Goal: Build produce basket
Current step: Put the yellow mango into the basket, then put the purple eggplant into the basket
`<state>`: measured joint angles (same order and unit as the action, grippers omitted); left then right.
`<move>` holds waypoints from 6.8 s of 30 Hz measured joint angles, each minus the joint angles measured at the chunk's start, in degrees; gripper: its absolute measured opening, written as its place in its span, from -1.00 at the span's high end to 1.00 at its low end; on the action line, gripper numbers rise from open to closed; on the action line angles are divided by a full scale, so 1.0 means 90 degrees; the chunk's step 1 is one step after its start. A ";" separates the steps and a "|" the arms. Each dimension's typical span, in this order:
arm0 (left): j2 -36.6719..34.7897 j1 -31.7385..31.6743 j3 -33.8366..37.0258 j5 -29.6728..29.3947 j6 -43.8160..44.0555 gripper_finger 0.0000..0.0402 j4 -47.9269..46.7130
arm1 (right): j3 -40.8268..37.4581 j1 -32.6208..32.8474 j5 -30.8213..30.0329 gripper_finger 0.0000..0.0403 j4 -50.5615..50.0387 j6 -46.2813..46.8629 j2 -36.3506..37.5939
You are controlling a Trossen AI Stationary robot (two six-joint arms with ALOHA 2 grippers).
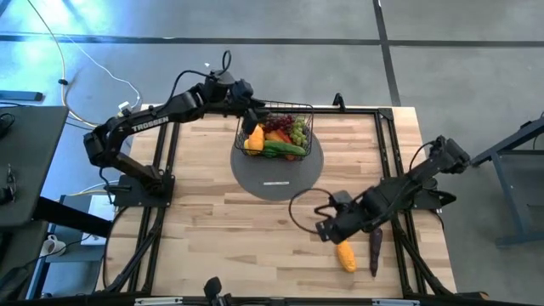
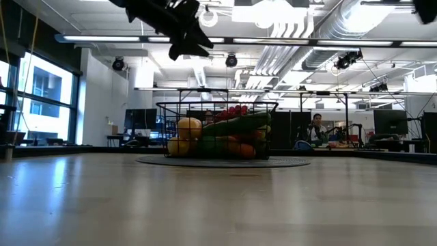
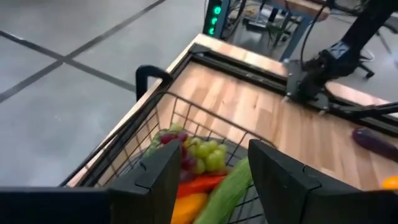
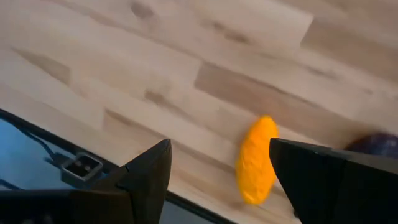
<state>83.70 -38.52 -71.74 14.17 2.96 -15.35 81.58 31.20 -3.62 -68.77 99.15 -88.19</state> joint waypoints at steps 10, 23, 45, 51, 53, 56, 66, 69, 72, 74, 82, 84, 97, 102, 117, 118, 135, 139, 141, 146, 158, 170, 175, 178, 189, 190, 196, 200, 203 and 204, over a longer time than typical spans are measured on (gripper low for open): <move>-0.0312 0.0578 -0.0001 -0.0582 -0.0132 0.13 -0.0239 | 0.0000 0.0713 0.0553 -0.25 0.0087 0.0173 -0.0524; -0.0354 0.1136 -0.0001 -0.1162 -0.0186 0.13 -0.1035 | 0.0000 0.1376 0.0885 -0.25 0.0195 0.0653 -0.1327; -0.0354 0.1467 -0.0001 -0.1510 -0.0182 0.13 -0.1030 | 0.0002 0.1457 0.0988 -0.26 0.0297 0.1445 -0.2473; -0.0354 0.1467 -0.0001 -0.1510 -0.0182 0.13 -0.1030 | 0.0005 0.1457 0.1228 -0.26 0.0168 0.1441 -0.2711; -0.0354 0.1467 -0.0001 -0.1509 -0.0183 0.13 -0.1030 | 0.0005 0.1457 0.1255 -0.26 0.0187 0.1441 -0.2800; -0.0354 0.1467 -0.0001 -0.1509 -0.0184 0.13 -0.1030 | 0.0005 0.1457 0.1295 -0.26 0.0243 0.1430 -0.2951; -0.0354 0.1444 -0.0001 -0.1519 -0.0184 0.13 -0.1035 | 0.0005 0.1362 0.1311 -0.05 0.0485 0.1201 -0.3029; -0.0434 0.1349 -0.0001 -0.1534 -0.0184 0.13 -0.1119 | 0.0006 0.1267 0.1319 0.21 0.0637 0.1004 -0.3020; -0.0582 0.1252 -0.0006 -0.1557 -0.0184 0.13 -0.1173 | 0.0012 0.1141 0.1319 0.39 0.0763 0.0706 -0.3010; -0.0711 0.1164 -0.0006 -0.1556 -0.0184 0.13 -0.1270 | 0.0012 0.1032 0.1307 0.40 0.0805 0.0426 -0.2989; -0.1272 0.0830 -0.0008 -0.1556 -0.0184 0.13 -0.1606 | 0.0010 0.0208 0.0448 0.40 0.0846 -0.0854 -0.2524; -0.1373 0.0729 -0.0008 -0.1553 -0.0142 0.13 -0.1716 | 0.0012 -0.0078 0.0220 0.40 0.0852 -0.1270 -0.2372; -0.1527 0.0000 -0.0008 -0.1462 -0.0014 0.13 -0.2805 | 0.0089 -0.2026 0.0092 0.41 0.2395 -0.4503 -0.2022; -0.1527 -0.0357 -0.0006 -0.1505 -0.0016 0.13 -0.2796 | 0.0445 -0.2687 0.0127 0.41 0.2708 -0.5443 -0.2022; -0.1527 -0.0845 -0.0006 -0.1485 -0.0019 0.13 -0.2796 | 0.1275 -0.4192 0.0130 0.42 0.4186 -0.7161 -0.2019; -0.1527 -0.0845 -0.0006 -0.1485 -0.0019 0.13 -0.2796 | 0.1275 -0.4269 0.0116 0.42 0.4313 -0.7197 -0.2022; -0.1527 -0.0845 -0.0001 -0.1509 -0.0118 0.13 -0.2598 | 0.1258 -0.5309 -0.1047 0.42 0.5629 -0.7155 -0.2468; -0.1527 -0.0845 -0.0001 -0.1671 -0.0060 0.13 -0.2553 | 0.1256 -0.5400 -0.1002 0.42 0.5631 -0.7236 -0.2694; -0.1527 -0.0845 -0.0001 -0.1724 -0.0033 0.13 -0.2515 | 0.1251 -0.5452 -0.0894 0.41 0.5652 -0.7236 -0.2811; -0.1527 -0.0845 -0.0001 -0.1878 -0.0076 0.13 -0.2422 | 0.1251 -0.5582 -0.0531 0.40 0.5807 -0.7035 -0.3094; -0.1527 -0.0845 -0.0001 -0.1986 -0.0069 0.13 -0.2407 | 0.1250 -0.5668 0.0344 0.28 0.6262 -0.6224 -0.3219; -0.1527 -0.0845 -0.0001 -0.1986 -0.0070 0.13 -0.2407 | 0.1249 -0.5629 0.1235 -0.22 0.6287 -0.5848 -0.3219; -0.1527 -0.0845 -0.0001 -0.1986 -0.0070 0.13 -0.2407 | 0.1251 -0.5629 0.1372 -0.23 0.6285 -0.5740 -0.3200; -0.1527 -0.0845 -0.0001 -0.1986 -0.0070 0.13 -0.2410 | 0.1263 -0.5627 0.1441 -0.23 0.6225 -0.5804 -0.3150; -0.1527 -0.0835 -0.0001 -0.1886 -0.0070 0.13 -0.2895 | 0.1270 -0.5219 0.0733 -0.23 0.4706 -0.6429 -0.2435; -0.1527 -0.0835 -0.0001 -0.1830 -0.0071 0.13 -0.2893 | 0.1273 -0.5162 0.0592 -0.23 0.4533 -0.6494 -0.2358; -0.1527 -0.0777 -0.0001 -0.1767 -0.0181 0.13 -0.2893 | 0.1274 -0.4729 -0.0333 -0.23 0.3769 -0.6689 -0.1987; -0.1527 -0.0712 -0.0001 -0.1735 -0.0183 0.13 -0.2919 | 0.1277 -0.4444 -0.0798 -0.23 0.3112 -0.6675 -0.1861; -0.1527 -0.0588 -0.0001 -0.1718 -0.0184 0.13 -0.2969 | 0.1277 -0.4207 -0.1120 -0.23 0.2635 -0.6494 -0.1788; -0.1527 -0.0550 -0.0001 -0.1716 -0.0187 0.13 -0.2984 | 0.1277 -0.4125 -0.1189 -0.23 0.2490 -0.6411 -0.1767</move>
<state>69.95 -43.48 -71.75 -1.28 1.28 -42.20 93.08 -5.92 -14.32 -46.35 41.45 -104.09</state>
